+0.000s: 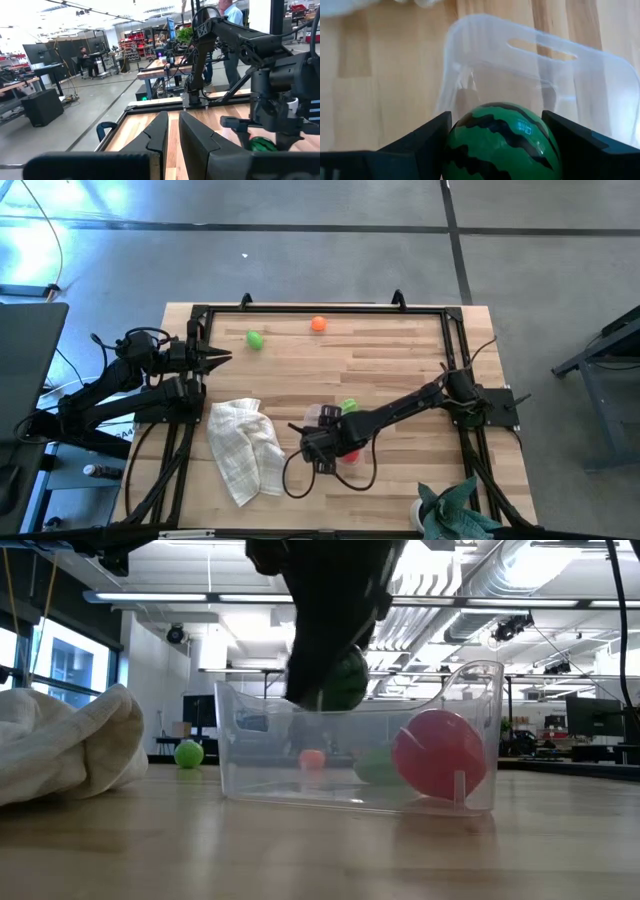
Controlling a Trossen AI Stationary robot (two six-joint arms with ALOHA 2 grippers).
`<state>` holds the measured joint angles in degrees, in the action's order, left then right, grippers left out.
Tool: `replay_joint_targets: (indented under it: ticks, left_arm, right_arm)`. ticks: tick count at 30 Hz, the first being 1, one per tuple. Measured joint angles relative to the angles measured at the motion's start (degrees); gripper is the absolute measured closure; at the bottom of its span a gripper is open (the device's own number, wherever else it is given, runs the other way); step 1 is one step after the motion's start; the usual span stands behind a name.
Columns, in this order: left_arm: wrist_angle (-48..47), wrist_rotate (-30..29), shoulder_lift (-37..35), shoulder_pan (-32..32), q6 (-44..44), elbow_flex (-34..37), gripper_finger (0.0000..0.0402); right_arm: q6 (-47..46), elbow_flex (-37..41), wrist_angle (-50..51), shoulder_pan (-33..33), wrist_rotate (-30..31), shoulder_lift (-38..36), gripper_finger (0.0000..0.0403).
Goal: Pick and placing Produce into tupperware
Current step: Put the green watermelon into the transparent bin
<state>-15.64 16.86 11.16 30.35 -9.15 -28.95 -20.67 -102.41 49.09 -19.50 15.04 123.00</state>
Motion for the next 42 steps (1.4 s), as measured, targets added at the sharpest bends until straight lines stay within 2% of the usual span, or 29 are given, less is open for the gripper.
replay_joint_targets:
  ticks: [15,19,24,35,42]
  left_arm:
    - [-0.01,-0.01,0.00,0.00,0.00,0.00,0.0364]
    - [-0.02,0.00,0.00,0.00,0.00,-0.01,0.0364]
    - [-0.01,0.00,0.00,0.01,0.00,-0.01,0.0364]
    - [-0.01,0.00,0.00,0.00,0.00,0.00,0.0364]
    - [-0.02,-0.01,0.00,0.00,0.00,-0.01,0.0364]
  right_arm:
    - [-1.33,5.91,-2.84,3.95,-5.15,0.04,0.0125]
    - [-1.46,6.70,-5.60,3.86,-5.73,0.04,0.0125]
    - [-2.46,6.74,-5.25,4.11,-9.34,0.54,0.0125]
    - [-4.98,6.82,-5.19,4.07,-10.79,1.09,0.0111]
    - [-3.68,6.82,-5.42,1.45,-13.04,1.09,0.0110]
